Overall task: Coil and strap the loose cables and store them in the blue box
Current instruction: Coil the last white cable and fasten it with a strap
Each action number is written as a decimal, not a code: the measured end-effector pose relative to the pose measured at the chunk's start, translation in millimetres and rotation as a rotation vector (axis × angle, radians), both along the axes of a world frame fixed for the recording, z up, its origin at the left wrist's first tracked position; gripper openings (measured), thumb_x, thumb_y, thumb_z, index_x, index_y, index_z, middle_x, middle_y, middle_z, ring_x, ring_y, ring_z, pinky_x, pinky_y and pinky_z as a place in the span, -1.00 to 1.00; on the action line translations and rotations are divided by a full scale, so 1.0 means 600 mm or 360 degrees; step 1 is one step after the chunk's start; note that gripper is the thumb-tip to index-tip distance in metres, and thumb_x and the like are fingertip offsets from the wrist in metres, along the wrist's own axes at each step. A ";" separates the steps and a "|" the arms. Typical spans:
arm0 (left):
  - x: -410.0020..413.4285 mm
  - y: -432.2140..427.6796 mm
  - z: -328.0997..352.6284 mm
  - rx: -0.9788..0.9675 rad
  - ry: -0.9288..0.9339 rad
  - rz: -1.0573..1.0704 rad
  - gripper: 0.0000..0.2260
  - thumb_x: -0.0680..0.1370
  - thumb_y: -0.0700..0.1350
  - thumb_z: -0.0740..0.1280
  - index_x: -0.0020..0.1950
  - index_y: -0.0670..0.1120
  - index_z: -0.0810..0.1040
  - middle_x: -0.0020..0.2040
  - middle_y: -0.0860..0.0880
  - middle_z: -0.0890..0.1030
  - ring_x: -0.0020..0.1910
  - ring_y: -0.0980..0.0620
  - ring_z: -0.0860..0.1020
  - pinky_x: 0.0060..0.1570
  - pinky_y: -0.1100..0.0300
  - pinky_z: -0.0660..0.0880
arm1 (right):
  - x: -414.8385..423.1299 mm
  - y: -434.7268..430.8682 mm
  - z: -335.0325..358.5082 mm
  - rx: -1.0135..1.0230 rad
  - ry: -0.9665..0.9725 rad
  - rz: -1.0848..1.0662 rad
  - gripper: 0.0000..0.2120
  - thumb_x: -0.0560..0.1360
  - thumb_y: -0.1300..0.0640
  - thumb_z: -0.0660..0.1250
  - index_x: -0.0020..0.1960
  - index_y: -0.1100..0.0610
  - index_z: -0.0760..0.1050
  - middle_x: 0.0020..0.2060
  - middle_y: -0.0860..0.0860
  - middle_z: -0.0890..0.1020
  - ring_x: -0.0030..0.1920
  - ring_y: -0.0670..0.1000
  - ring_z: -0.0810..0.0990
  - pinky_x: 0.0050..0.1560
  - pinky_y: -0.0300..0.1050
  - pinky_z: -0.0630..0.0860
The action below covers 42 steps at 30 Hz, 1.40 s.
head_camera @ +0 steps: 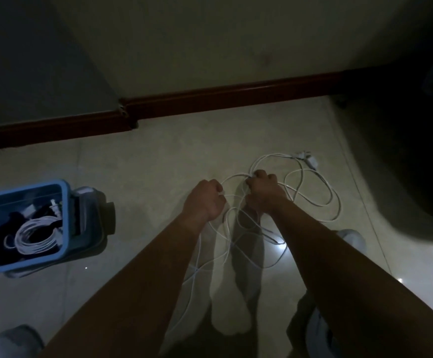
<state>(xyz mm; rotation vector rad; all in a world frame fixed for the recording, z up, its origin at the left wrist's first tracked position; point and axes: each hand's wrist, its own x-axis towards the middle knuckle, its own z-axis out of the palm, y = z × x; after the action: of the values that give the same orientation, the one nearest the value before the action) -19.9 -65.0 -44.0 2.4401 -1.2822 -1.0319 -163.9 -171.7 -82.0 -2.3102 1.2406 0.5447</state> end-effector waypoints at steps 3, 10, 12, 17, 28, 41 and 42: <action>0.009 0.010 0.009 -0.0045 0.0004 0.0034 -0.72 0.59 -0.08 0.32 0.28 -0.10 0.56 0.27 -0.16 0.53 0.23 -0.12 0.54 0.24 0.08 0.46 | 0.001 0.017 0.012 -0.0145 -0.0157 -0.0130 -0.75 0.49 0.17 0.32 0.16 0.08 0.58 0.12 0.16 0.43 0.12 0.26 0.52 0.13 0.06 0.54; 0.018 0.057 0.110 -0.0245 -0.0091 -0.0110 -0.49 0.59 -0.03 0.34 0.52 -0.03 0.31 0.42 -0.11 0.42 0.38 -0.16 0.38 0.32 -0.03 0.39 | 0.032 0.082 0.135 0.0027 -0.1049 -0.0141 -0.74 0.42 0.33 0.37 -0.05 0.02 0.41 -0.15 -0.01 0.54 -0.18 0.07 0.53 -0.18 -0.02 0.46; 0.026 0.072 0.158 -0.0255 -0.0094 -0.0103 -0.51 0.60 -0.02 0.32 0.52 0.00 0.32 0.42 -0.10 0.45 0.38 -0.16 0.37 0.31 -0.05 0.40 | 0.048 0.099 0.189 0.0182 -0.1273 -0.0235 -0.68 0.41 0.30 0.47 0.00 0.03 0.41 -0.16 -0.05 0.59 -0.20 -0.02 0.57 -0.21 -0.09 0.48; 0.058 0.117 0.290 -0.0586 0.0144 0.0232 -0.84 0.65 -0.15 0.24 0.12 -0.10 0.60 -0.12 -0.07 0.70 -0.14 -0.01 0.63 -0.10 0.13 0.53 | 0.085 0.138 0.322 0.0666 -0.1705 -0.0661 -0.47 0.41 0.32 0.53 0.29 0.09 0.42 -0.01 0.09 0.61 -0.18 -0.10 0.63 -0.16 -0.20 0.58; 0.097 0.228 0.561 -0.1274 0.1264 0.1326 -0.88 0.55 -0.37 0.33 -0.10 -0.18 0.49 -0.26 -0.14 0.63 -0.37 0.06 0.67 -0.34 0.27 0.57 | 0.113 0.254 0.537 0.1075 -0.1604 -0.0347 -0.79 0.65 0.16 0.22 -0.07 0.08 0.61 -0.50 -0.11 0.35 -0.50 -0.11 0.24 -0.44 -0.21 0.15; 0.057 0.345 0.713 -0.0977 0.1477 0.0818 -0.66 0.69 -0.09 0.09 -0.07 -0.24 0.55 -0.28 -0.25 0.63 -0.35 -0.16 0.60 -0.23 0.13 0.60 | 0.104 0.306 0.781 0.0298 -0.1419 0.0367 -0.88 0.52 0.24 0.43 0.04 0.20 0.70 -0.20 0.06 0.70 -0.28 -0.26 0.53 -0.20 -0.33 0.41; 0.049 0.349 0.716 -0.0906 0.1512 0.0787 -0.63 0.70 -0.02 0.07 -0.07 -0.22 0.52 -0.33 -0.24 0.59 -0.41 -0.12 0.53 -0.32 0.16 0.53 | 0.101 0.309 0.785 0.0269 -0.1440 0.0364 -0.90 0.50 0.23 0.46 0.01 0.20 0.69 -0.20 0.11 0.69 -0.26 -0.19 0.52 -0.19 -0.24 0.42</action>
<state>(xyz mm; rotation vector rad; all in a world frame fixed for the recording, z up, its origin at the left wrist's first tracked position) 9.2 144.6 385.5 1.3957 -0.4998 -1.2078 -103.2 13.7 389.2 -2.1392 0.4770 -0.3160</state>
